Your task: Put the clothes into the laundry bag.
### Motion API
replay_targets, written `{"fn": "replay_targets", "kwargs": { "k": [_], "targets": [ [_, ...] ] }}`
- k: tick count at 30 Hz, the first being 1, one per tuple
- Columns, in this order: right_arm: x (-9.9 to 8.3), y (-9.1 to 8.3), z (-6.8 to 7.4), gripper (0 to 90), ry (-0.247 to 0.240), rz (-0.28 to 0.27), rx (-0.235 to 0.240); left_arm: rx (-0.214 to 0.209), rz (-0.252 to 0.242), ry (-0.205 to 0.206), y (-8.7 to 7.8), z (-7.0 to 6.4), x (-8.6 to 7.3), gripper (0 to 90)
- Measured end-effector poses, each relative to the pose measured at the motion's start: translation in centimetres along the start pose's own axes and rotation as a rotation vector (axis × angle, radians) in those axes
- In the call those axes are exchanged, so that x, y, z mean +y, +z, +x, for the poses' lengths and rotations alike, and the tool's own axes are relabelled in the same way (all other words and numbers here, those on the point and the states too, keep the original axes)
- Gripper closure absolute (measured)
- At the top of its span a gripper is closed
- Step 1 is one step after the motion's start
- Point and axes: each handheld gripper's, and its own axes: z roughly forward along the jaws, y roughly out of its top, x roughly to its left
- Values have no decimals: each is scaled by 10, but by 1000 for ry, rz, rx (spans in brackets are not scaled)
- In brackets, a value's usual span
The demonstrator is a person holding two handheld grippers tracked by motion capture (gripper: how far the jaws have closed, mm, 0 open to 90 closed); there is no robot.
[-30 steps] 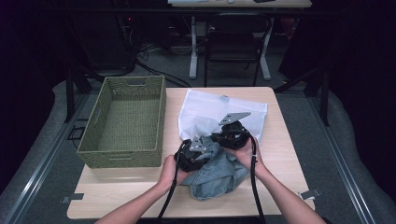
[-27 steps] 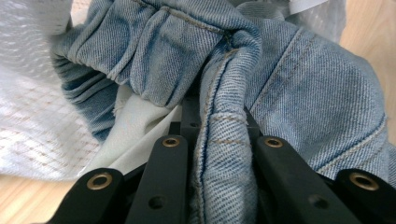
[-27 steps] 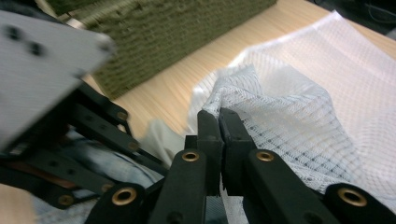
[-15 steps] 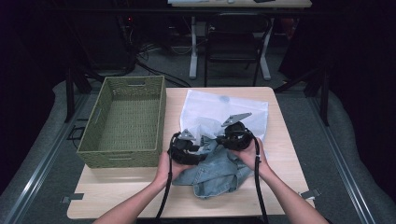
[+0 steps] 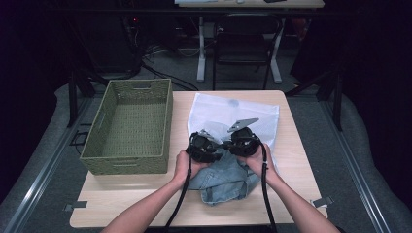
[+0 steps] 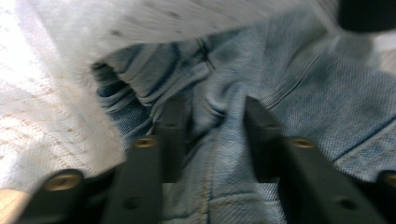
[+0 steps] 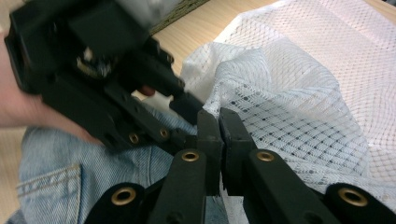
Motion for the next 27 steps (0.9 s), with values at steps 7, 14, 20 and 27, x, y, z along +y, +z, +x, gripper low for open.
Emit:
{"fn": "replay_targets", "kwargs": {
  "k": [7, 14, 20, 27],
  "targets": [
    [3, 0, 0, 884, 0, -22, -1, -10, -80, 40, -7, -9, -11, 775],
    [11, 9, -1, 884, -5, -15, -1, -70, -129, 66, -17, -23, -20, 778],
    [17, 18, 3, 884, -16, -5, 13, -81, -138, 63, -19, -24, -25, 762],
    [13, 1, 1, 884, -11, -4, 9, -31, -169, -10, -44, -3, -18, 449]
  ]
}}
